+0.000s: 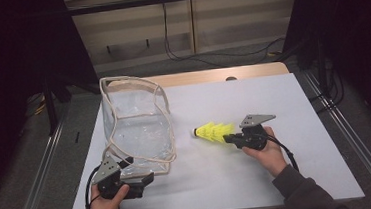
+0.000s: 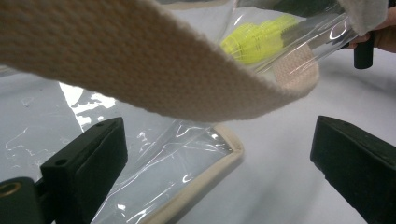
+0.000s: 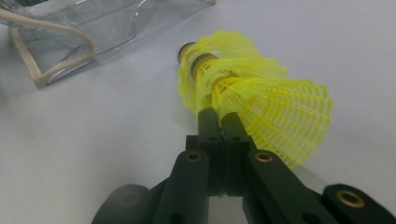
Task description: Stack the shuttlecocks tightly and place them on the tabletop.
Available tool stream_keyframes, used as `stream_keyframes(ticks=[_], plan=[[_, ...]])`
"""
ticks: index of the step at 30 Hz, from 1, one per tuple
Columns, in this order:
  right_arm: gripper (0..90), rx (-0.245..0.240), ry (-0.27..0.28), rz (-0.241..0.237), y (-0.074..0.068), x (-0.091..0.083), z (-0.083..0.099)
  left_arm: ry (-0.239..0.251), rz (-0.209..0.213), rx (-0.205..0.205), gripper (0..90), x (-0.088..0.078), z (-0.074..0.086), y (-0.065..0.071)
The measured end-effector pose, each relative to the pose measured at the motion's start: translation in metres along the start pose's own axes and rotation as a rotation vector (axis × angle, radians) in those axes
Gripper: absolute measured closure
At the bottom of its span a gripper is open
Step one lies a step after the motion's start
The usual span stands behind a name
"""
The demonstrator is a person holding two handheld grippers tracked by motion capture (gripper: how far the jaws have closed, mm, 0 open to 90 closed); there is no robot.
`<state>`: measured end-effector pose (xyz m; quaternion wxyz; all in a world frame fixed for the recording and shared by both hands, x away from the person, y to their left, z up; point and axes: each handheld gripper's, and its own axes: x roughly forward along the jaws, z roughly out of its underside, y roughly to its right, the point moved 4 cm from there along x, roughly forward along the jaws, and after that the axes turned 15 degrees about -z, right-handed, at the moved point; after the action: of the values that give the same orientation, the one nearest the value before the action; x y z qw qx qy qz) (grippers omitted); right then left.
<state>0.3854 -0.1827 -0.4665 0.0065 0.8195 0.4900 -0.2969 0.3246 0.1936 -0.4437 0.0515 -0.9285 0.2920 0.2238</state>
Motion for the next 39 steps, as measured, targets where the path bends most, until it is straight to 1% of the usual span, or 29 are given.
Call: stream_keyframes(ticks=[12,20,23,29,31,36,37,39], plan=[[89.6,0.006,0.001,0.001,-0.001,0.001,0.000,0.002,0.002,-0.002,3.8,0.000,0.000,0.000],[89.4,0.022,0.023,-0.005,-0.003,0.004,-0.002,0.002,0.003,-0.002,3.8,0.000,0.000,0.000],[89.4,0.027,0.030,0.001,-0.003,0.004,-0.004,0.002,0.003,-0.002,3.8,0.000,0.000,0.000],[89.4,0.040,0.046,0.035,0.002,0.004,-0.007,0.002,0.003,-0.002,3.8,0.000,0.000,0.000],[89.4,0.046,0.053,0.036,0.003,0.004,-0.008,0.001,0.002,-0.001,3.8,0.000,0.000,0.000],[89.2,0.051,0.050,0.025,-0.004,0.008,-0.006,0.003,0.003,-0.002,3.8,0.000,0.000,0.000],[89.1,0.047,0.043,0.017,-0.005,0.009,-0.006,0.002,0.002,-0.002,3.8,0.000,0.000,0.000],[89.1,0.042,0.037,0.017,-0.007,0.011,-0.006,0.000,0.000,-0.001,3.8,0.000,0.000,0.000]])
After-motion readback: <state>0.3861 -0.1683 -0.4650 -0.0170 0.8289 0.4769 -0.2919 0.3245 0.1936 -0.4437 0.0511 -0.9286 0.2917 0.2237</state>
